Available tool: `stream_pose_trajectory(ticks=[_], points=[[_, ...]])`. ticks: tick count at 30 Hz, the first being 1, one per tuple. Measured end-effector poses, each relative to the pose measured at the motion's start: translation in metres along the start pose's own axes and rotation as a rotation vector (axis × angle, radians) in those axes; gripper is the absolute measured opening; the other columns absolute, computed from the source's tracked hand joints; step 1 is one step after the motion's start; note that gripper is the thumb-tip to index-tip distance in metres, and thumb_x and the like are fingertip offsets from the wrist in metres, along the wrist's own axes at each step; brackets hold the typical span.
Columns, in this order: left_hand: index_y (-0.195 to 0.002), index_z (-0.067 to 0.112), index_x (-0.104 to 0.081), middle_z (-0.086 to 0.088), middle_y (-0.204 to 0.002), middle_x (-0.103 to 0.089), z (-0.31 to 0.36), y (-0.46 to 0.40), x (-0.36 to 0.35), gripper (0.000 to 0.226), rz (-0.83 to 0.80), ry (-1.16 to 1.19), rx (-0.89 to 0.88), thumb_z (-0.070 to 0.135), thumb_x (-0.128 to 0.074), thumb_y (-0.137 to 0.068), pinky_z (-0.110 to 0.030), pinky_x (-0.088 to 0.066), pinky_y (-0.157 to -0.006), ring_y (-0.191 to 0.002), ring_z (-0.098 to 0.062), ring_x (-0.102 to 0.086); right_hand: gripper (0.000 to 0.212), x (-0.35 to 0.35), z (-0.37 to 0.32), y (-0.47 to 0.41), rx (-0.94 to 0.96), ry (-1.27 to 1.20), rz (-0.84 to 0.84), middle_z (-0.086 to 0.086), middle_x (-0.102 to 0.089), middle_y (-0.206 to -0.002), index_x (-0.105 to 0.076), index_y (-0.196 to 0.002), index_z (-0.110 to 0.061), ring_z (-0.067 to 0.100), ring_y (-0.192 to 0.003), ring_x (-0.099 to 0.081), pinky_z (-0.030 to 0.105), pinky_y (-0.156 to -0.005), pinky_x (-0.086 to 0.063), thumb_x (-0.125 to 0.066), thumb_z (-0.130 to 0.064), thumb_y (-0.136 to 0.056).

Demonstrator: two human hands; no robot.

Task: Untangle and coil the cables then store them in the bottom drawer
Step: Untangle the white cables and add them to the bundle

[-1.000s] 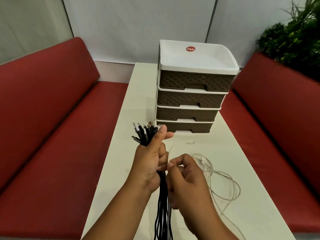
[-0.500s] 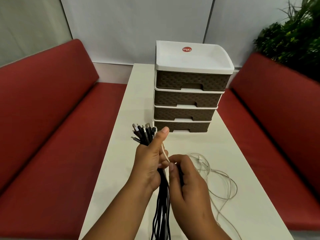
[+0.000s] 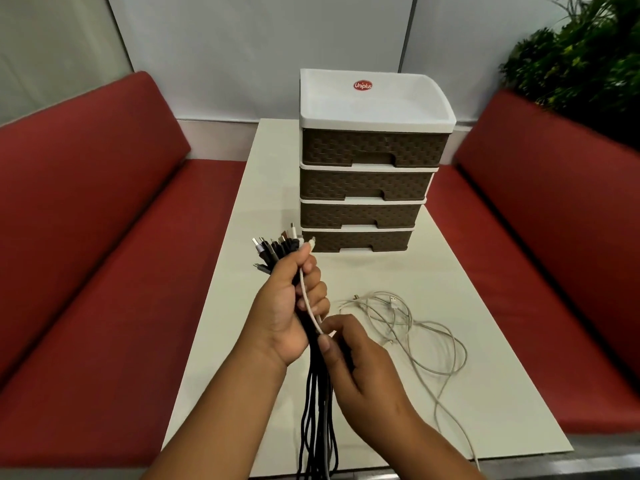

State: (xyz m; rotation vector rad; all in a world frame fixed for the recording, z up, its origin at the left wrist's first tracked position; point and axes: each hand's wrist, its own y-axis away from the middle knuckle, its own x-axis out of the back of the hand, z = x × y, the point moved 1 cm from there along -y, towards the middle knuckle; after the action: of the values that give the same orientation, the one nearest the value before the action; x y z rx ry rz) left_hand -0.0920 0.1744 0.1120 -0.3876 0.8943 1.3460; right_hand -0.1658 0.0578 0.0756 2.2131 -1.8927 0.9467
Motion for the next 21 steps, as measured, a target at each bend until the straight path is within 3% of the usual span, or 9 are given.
stream_pose_trajectory(ticks=[3,6,10,13,15,18,21], points=[[-0.060,0.021,-0.040,0.007,-0.054,-0.030,0.002,-0.003,0.002,0.038,-0.020,0.095,-0.011,0.033,-0.055,-0.093,-0.016,-0.032,-0.042,-0.043,-0.005,-0.032,0.019,-0.001,0.024,0.016,-0.083,-0.057,-0.022,-0.012,-0.046,-0.062,-0.044,-0.084,-0.030,0.008,-0.055,-0.041,0.020,-0.052,-0.030,-0.044,-0.041,-0.099],[-0.058,0.023,-0.040,0.010,-0.056,-0.041,0.010,-0.005,0.006,0.038,-0.060,0.210,0.030,0.034,-0.053,-0.092,-0.013,-0.043,-0.046,-0.048,-0.001,-0.045,0.027,0.000,0.058,0.038,-0.156,0.049,-0.134,-0.008,-0.046,-0.066,-0.041,-0.079,-0.031,0.009,-0.060,-0.042,0.032,-0.058,-0.036,-0.039,-0.049,-0.099],[-0.061,0.023,-0.045,0.007,-0.044,-0.033,0.026,-0.001,0.002,0.039,-0.181,0.225,0.030,0.038,-0.045,-0.096,-0.007,-0.027,-0.035,-0.034,-0.003,-0.035,0.033,0.023,0.119,0.058,-0.097,0.561,-0.343,0.001,-0.054,-0.080,-0.055,-0.082,-0.019,0.020,-0.078,-0.051,0.034,-0.067,-0.040,-0.037,-0.044,-0.095],[-0.063,0.023,-0.044,0.006,-0.041,-0.028,0.036,-0.002,0.001,0.038,-0.194,0.150,-0.007,0.039,-0.043,-0.098,-0.010,-0.018,-0.034,-0.031,-0.005,-0.026,0.031,0.062,0.149,0.054,-0.136,0.840,-0.352,0.001,-0.055,-0.085,-0.061,-0.083,-0.020,0.026,-0.081,-0.056,0.035,-0.064,-0.045,-0.046,-0.047,-0.086],[-0.064,0.024,-0.043,0.005,-0.040,-0.027,0.038,-0.003,0.001,0.038,-0.186,0.133,-0.006,0.040,-0.042,-0.098,-0.011,-0.018,-0.033,-0.032,-0.007,-0.019,0.033,0.089,0.147,0.038,-0.259,0.968,-0.357,0.002,-0.057,-0.091,-0.063,-0.091,-0.021,0.027,-0.088,-0.058,0.035,-0.070,-0.046,-0.054,-0.053,-0.086],[-0.062,0.024,-0.043,0.004,-0.040,-0.026,0.037,-0.004,0.000,0.039,-0.166,0.121,0.001,0.040,-0.042,-0.098,-0.011,-0.018,-0.031,-0.029,-0.007,-0.023,0.034,0.125,0.123,0.001,-0.537,0.980,-0.487,0.002,-0.064,-0.090,-0.061,-0.094,-0.021,0.023,-0.091,-0.063,0.029,-0.070,-0.045,-0.060,-0.054,-0.087],[-0.062,0.024,-0.042,0.004,-0.039,-0.025,0.036,-0.004,-0.004,0.039,-0.160,0.103,-0.005,0.040,-0.043,-0.098,-0.012,-0.018,-0.030,-0.028,-0.007,-0.024,0.034,0.156,0.094,-0.034,-0.751,0.697,-0.475,0.003,-0.072,-0.072,-0.065,-0.088,-0.011,0.017,-0.058,-0.068,0.023,-0.054,-0.047,-0.063,-0.045,-0.091]])
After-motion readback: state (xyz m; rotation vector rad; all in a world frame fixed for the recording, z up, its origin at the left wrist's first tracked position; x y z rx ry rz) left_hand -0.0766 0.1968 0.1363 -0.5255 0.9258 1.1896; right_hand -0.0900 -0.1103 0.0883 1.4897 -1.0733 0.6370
